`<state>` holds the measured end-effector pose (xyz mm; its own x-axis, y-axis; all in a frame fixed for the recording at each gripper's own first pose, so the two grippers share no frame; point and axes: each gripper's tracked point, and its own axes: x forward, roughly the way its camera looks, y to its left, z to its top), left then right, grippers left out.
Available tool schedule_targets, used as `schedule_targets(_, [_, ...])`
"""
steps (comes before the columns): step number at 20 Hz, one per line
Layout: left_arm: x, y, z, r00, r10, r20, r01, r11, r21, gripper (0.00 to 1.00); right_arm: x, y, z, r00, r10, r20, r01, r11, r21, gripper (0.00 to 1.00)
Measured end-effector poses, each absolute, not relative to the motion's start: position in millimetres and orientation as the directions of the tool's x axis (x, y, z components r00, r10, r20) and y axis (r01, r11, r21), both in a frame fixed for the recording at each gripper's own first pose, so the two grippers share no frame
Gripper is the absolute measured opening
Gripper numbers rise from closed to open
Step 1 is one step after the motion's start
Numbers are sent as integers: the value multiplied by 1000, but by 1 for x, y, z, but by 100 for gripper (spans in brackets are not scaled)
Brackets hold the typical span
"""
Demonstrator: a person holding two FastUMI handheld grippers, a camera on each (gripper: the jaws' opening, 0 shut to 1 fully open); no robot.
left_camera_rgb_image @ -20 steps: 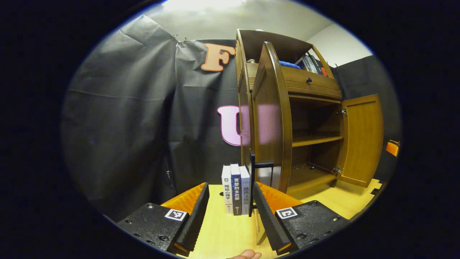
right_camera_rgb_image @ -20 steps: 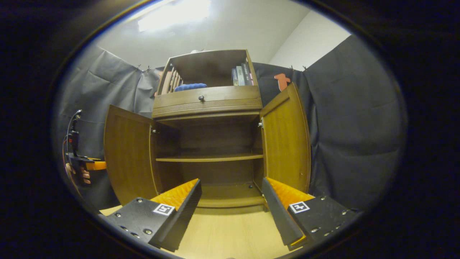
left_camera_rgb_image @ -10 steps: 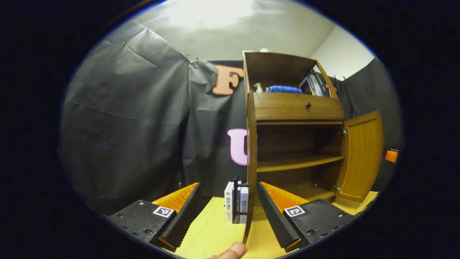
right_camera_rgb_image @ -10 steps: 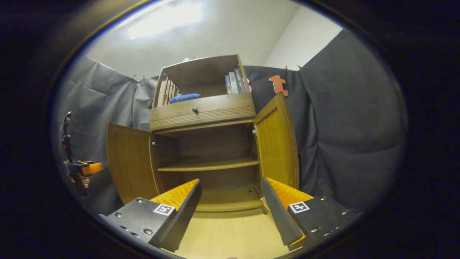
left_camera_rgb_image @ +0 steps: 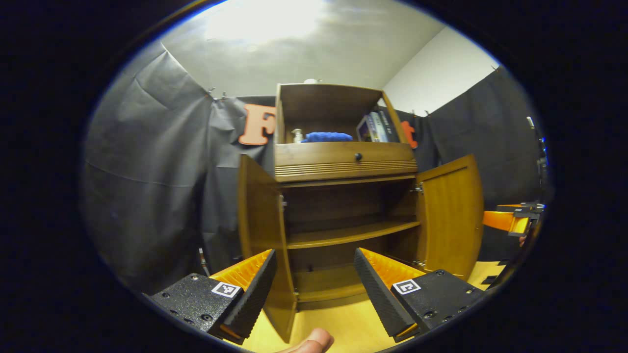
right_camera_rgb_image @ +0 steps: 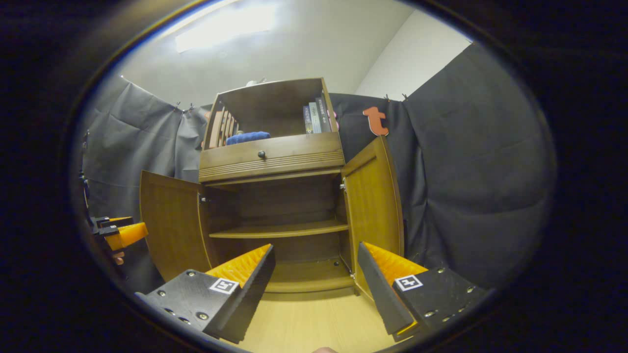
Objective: Open the right door of the double-door shoe cabinet with the right hand, and open the left door with the left hand.
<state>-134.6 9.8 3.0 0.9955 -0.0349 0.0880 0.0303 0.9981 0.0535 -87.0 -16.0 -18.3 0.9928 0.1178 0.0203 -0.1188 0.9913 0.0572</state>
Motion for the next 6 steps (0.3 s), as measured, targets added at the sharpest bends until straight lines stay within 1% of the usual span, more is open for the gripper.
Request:
schedule_targets(2, [-121,-11,-5,994,-75,79,71,996,54,99,-86,-7,-15,992,119,41,-121,992,46,100])
schedule_targets(3, [-113,-18,-10,995,-74,73,69,996,61,99,-83,-2,-13,992,115,50,-117,992,40,99])
schedule_targets(4, [-102,-22,-15,996,-62,69,58,996,61,99,-79,-3,-15,995,88,42,-89,995,45,96])
schedule_targets(5, [-94,-27,-18,996,-57,72,53,997,58,99,-71,-5,-18,998,59,31,-60,997,45,96])
schedule_targets(6, [-83,-33,-23,997,-50,65,46,997,54,99,-66,-3,-20,998,54,30,-55,998,29,99])
